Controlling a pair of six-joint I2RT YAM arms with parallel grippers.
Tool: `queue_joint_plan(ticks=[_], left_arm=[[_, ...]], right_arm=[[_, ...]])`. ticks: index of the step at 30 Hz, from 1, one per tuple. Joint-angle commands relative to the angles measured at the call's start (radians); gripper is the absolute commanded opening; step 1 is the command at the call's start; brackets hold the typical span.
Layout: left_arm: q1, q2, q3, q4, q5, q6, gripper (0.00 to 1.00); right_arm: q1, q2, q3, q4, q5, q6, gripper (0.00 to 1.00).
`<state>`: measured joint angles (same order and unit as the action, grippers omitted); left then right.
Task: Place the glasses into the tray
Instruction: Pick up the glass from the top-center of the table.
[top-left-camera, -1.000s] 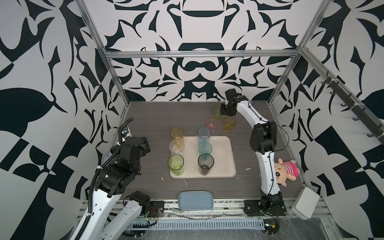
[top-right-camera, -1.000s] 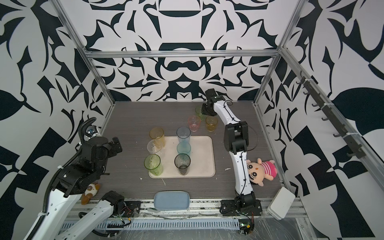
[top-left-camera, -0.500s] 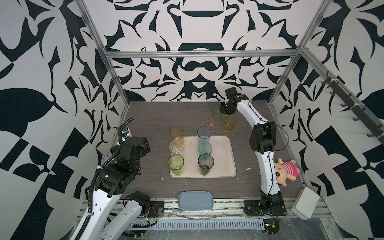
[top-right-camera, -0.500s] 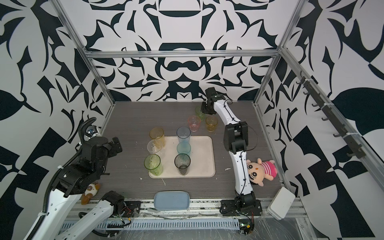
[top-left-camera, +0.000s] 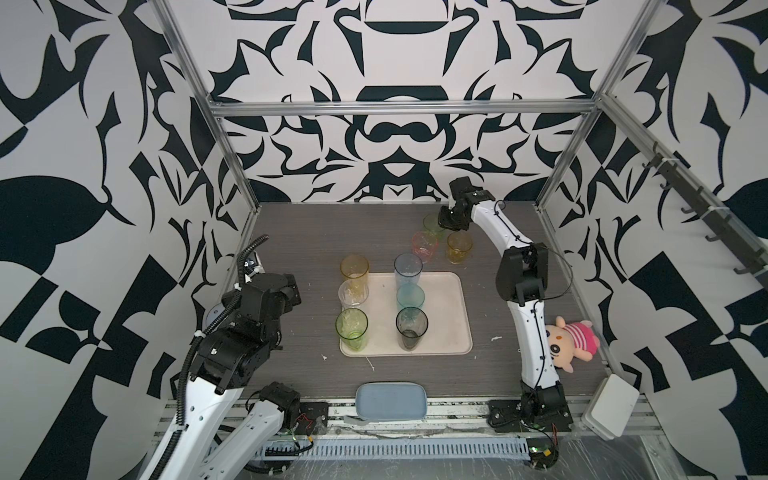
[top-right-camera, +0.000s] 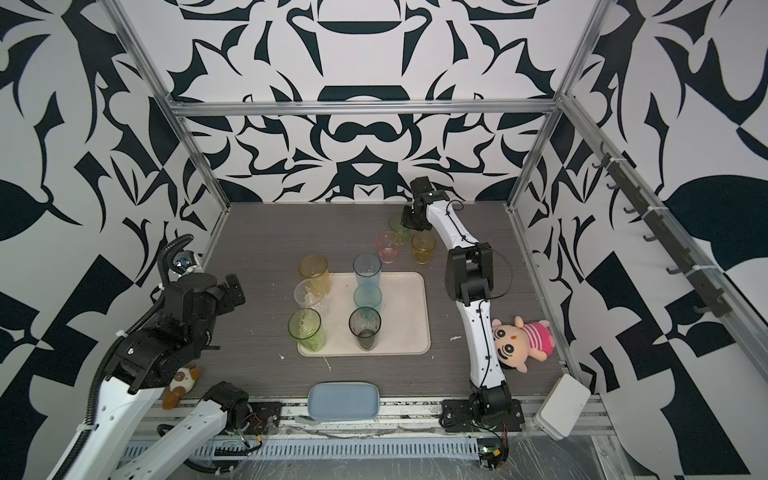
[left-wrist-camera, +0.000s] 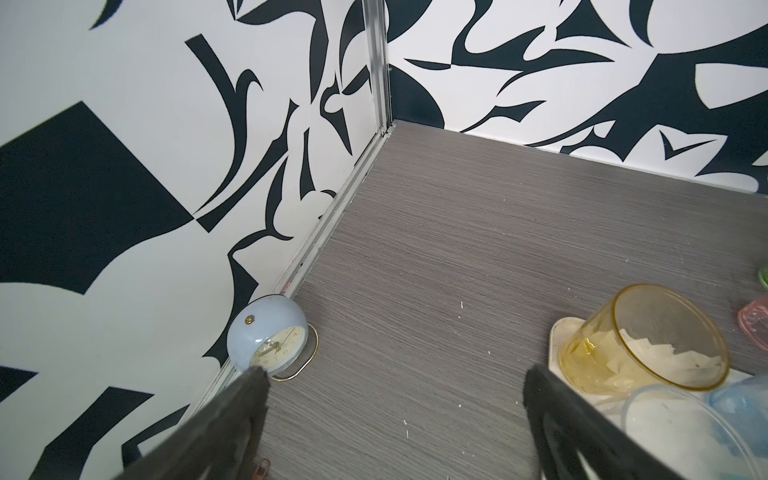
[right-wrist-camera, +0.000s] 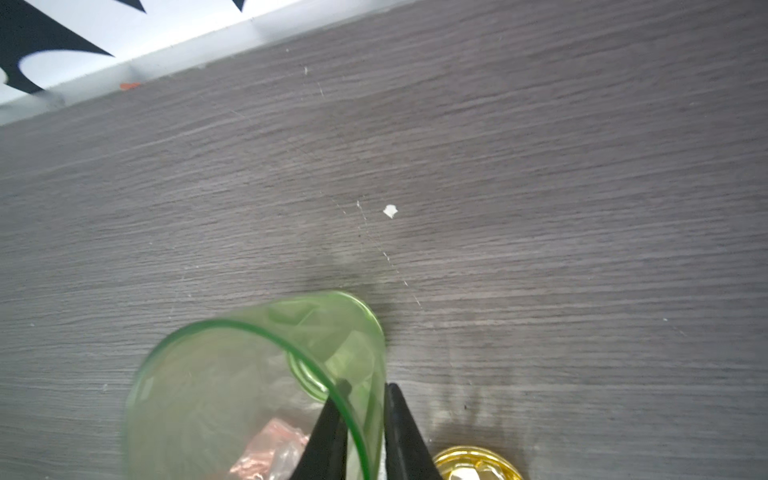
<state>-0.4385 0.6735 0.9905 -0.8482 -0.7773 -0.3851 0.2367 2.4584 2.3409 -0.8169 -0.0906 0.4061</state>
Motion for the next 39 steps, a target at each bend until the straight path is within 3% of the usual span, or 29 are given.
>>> queue_joint_plan(ticks=[1,8,21,39], left_arm=[[0.002,0.001,-0.013,0.010,0.002,-0.005,0.99],[0.002,0.002,-0.012,0.011,0.001,-0.005,0.99],[0.002,0.003,-0.012,0.011,-0.001,-0.004,1.00],[0.002,0.003,-0.011,0.008,0.001,-0.005,0.99]], right_arm=[[-0.002,-0.002,0.063,-0.024,-0.008,0.007,0.15],[-0.002,-0.026,0.078,-0.026,-0.024,0.010,0.00],[-0.002,-0.166,0.073,-0.089,-0.041,0.015,0.00],[0.011,-0.575,-0.295,-0.101,-0.024,0.015,0.00]])
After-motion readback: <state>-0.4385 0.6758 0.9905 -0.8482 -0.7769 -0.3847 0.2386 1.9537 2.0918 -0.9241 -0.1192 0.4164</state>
